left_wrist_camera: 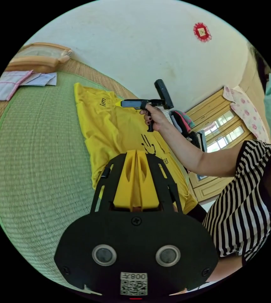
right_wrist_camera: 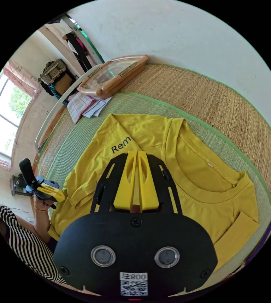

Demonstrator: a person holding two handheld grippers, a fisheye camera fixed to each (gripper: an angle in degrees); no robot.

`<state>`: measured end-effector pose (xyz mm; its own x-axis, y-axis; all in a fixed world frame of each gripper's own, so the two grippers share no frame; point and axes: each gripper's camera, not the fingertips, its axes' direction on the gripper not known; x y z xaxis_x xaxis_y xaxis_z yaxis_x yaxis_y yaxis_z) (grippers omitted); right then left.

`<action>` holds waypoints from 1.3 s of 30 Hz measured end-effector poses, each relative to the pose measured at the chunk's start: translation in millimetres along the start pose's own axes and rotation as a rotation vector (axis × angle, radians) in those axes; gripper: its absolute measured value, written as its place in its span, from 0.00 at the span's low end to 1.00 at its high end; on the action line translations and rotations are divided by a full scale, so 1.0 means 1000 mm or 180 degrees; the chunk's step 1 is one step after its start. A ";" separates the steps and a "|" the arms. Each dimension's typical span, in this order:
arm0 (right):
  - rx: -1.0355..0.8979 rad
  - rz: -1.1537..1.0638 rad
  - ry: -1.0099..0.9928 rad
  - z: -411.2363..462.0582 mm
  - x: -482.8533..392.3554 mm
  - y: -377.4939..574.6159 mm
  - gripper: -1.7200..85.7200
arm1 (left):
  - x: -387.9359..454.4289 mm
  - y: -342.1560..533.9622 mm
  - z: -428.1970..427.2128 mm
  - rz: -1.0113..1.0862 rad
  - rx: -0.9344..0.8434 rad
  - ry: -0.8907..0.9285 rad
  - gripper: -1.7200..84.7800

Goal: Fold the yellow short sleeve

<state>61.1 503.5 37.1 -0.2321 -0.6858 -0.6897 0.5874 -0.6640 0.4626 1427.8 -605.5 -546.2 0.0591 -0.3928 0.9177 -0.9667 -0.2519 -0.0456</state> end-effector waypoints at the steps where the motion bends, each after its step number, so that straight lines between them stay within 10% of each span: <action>1: 0.0025 -0.0032 -0.0008 -0.001 -0.006 -0.001 0.02 | -0.003 0.000 0.001 -0.0132 -0.0013 -0.0178 0.03; 19: -0.0290 -0.0748 0.0465 0.078 -0.151 -0.084 0.02 | -0.013 -0.002 0.015 -0.0399 -0.0313 -0.0354 0.02; 39: -0.0225 -0.0679 -0.0054 0.033 -0.165 0.096 0.02 | -0.009 0.013 0.005 -0.0423 -0.0141 -0.0390 0.02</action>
<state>130.2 543.0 213.8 -0.3695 -0.5374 -0.7581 0.5764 -0.7724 0.2667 1416.2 -610.0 -556.8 0.2142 -0.4643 0.8594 -0.9582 -0.2707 0.0926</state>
